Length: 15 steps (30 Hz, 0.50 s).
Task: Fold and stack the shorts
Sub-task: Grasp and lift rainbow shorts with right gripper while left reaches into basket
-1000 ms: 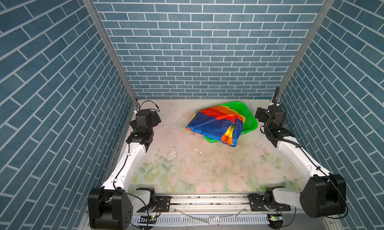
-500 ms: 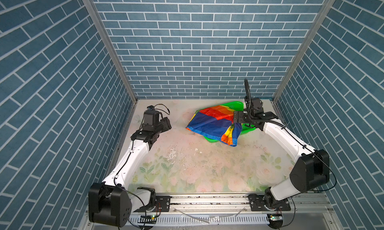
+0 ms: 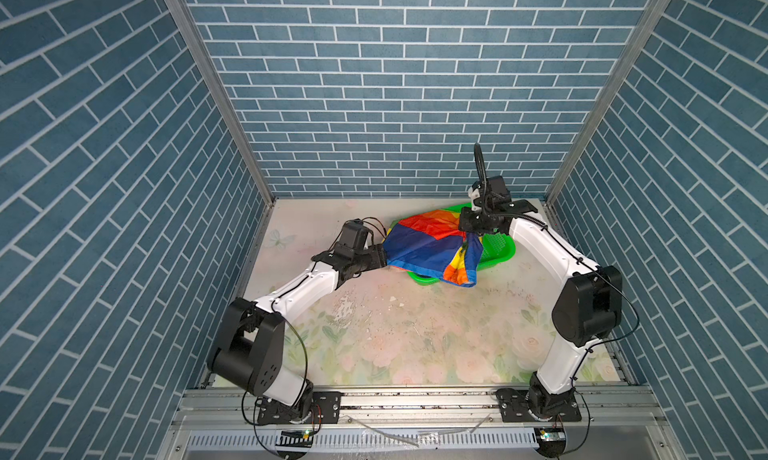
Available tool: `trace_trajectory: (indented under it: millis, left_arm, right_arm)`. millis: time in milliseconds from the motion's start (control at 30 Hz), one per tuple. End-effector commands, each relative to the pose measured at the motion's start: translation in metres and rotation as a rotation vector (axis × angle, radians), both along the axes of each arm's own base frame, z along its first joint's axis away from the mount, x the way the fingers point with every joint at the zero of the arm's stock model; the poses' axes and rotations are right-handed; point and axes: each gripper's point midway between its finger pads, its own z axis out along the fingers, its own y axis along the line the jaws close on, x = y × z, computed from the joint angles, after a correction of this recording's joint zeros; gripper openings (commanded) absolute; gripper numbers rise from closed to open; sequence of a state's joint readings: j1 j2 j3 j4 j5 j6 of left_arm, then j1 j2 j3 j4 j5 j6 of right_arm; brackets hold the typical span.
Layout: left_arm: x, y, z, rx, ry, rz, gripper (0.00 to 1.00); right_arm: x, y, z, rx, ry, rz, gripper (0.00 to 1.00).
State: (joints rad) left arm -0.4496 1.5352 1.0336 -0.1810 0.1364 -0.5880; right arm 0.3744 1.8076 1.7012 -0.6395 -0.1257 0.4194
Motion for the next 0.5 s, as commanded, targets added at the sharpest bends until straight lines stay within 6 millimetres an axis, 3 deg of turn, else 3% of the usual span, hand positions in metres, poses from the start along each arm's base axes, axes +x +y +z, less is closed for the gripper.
trace_trajectory:
  millis: [0, 167, 333, 467]
  left_arm:
    - [0.012, -0.021, 0.019, -0.036, -0.051, -0.022, 0.72]
    - [0.017, -0.038, 0.014, -0.050, -0.041, -0.045, 0.72]
    - [0.025, -0.056, 0.010, -0.073, -0.024, -0.071, 0.72]
    - [0.030, -0.079, 0.012, -0.072, -0.030, -0.112, 0.71]
  right_arm:
    - [0.004, -0.014, 0.100, -0.014, -0.219, -0.018, 0.00]
    - [-0.007, -0.044, 0.210, -0.075, -0.493, -0.091, 0.00]
    - [-0.027, -0.063, 0.289, -0.067, -0.727, -0.140, 0.00]
    - [-0.045, -0.063, 0.348, 0.004, -0.890, -0.126, 0.00]
